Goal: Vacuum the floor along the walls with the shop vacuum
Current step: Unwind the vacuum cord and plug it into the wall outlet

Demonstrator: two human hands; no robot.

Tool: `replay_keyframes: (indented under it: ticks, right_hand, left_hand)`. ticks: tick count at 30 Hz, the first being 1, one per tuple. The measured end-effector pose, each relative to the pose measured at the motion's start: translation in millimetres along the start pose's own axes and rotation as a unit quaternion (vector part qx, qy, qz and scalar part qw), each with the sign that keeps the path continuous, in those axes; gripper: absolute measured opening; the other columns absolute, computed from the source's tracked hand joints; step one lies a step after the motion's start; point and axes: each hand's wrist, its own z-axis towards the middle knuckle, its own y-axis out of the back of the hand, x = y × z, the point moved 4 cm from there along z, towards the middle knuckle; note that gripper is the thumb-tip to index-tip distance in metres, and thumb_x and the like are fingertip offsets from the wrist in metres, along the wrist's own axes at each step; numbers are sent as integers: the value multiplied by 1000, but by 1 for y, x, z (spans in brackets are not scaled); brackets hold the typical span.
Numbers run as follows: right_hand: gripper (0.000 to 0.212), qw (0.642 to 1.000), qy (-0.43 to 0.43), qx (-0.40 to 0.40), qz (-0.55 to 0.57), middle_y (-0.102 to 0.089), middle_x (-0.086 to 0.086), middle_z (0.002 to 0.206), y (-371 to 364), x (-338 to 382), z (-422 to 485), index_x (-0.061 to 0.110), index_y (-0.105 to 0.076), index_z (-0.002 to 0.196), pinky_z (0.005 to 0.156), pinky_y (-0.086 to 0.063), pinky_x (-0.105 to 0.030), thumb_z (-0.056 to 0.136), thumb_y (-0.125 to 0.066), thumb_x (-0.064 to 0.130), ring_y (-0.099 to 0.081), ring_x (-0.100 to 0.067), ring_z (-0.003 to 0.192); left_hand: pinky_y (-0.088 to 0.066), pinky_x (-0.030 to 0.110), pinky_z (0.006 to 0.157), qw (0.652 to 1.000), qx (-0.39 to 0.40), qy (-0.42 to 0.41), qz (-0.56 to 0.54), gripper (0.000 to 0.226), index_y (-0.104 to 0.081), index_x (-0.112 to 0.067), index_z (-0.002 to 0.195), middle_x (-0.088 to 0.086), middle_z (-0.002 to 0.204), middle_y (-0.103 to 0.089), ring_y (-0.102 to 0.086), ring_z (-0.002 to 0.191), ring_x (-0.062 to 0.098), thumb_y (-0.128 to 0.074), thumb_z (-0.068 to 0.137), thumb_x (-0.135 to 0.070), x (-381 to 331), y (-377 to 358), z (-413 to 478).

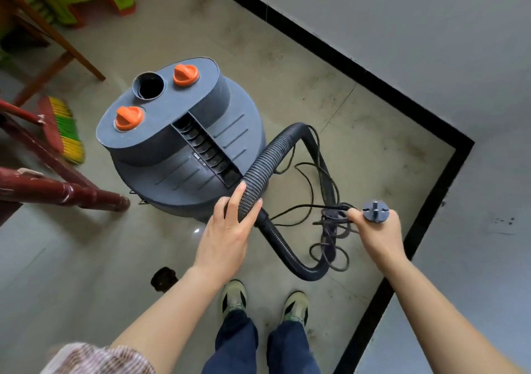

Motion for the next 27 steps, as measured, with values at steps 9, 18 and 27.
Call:
replay_keyframes:
  ticks: [9,18,27]
  right_hand:
    - [49,999,40,0,4,-35,13,38,20,-18,9,22,-34,47,48,-25,-27,82,-67,12,-27,-9,46]
    - [45,983,73,-164,47,-36,3,52,70,-8,6,19,-32,50,44,-28,-16,79,-63,4,-31,-11,47]
    - [36,941,79,-321,69,-48,-18,79,160,0,55,1,-44,66,69,-33,-33,94,-59,19,-41,-27,70]
  left_hand:
    - [-48,53,93,994,42,100,2,90,-55,-18,139,27,152,-28,-39,122,44,-74,58,14,-9,-39,-3]
    - [-17,46,116,980,94,165,57,80,-34,-23,148,18,158,3,-1,145,33,-66,76,-10,-25,-35,8]
    - [-7,48,118,973,118,188,70,75,-28,-23,148,16,157,16,13,146,32,-64,82,-28,-55,-32,35]
